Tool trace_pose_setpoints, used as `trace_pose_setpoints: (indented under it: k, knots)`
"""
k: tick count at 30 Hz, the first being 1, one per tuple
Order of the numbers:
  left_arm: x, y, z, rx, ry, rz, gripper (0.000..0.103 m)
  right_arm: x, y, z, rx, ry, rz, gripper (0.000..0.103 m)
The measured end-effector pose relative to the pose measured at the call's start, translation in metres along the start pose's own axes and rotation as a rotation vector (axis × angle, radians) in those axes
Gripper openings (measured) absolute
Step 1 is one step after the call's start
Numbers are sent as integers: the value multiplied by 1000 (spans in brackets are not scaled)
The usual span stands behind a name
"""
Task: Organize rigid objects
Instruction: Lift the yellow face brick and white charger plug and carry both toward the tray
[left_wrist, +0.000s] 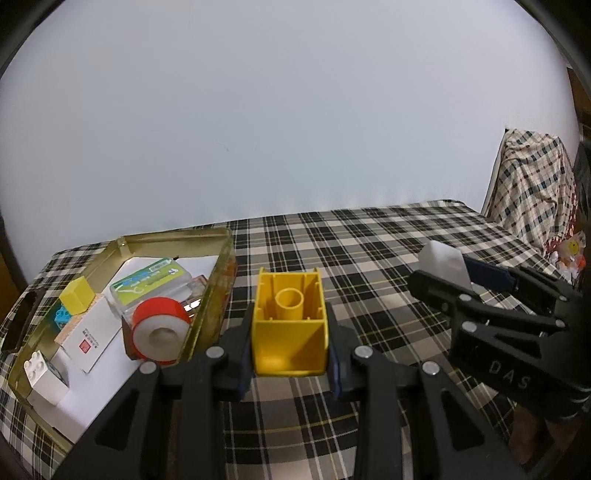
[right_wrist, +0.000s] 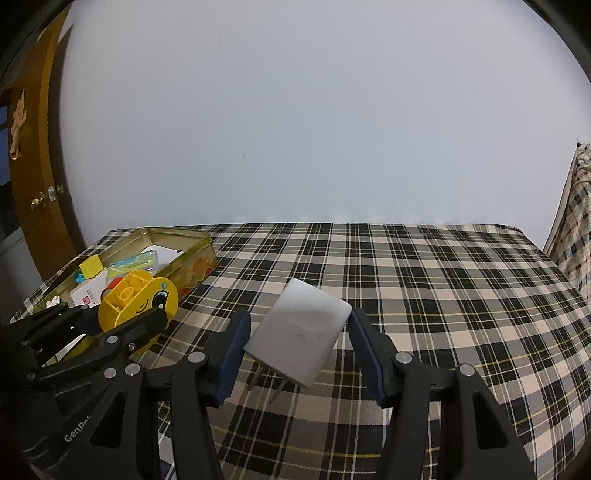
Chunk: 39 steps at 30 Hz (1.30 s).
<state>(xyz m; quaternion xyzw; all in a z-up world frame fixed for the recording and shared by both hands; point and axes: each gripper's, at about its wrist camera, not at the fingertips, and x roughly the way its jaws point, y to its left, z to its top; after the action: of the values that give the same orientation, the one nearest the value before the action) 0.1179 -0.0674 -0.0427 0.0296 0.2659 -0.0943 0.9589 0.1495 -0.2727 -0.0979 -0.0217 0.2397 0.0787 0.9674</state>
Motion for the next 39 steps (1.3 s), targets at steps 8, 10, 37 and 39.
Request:
trace_pose_setpoints:
  k: [8,10,37,39]
  knots:
    - [-9,2,-3,-7,-19,-4,31,-5,13,-2,-28,-16,4,58]
    - [-11,3,-4,-8,-24,-5,31,-7,17,-3,-34,-22,8,58]
    - [-38,12,-13,-34,-105,21,31,-26,33,-11,-54,-78,42,58]
    - [-40,12,-14,-32,-109,25,31,-27,34,-12,-55,-81,47,58]
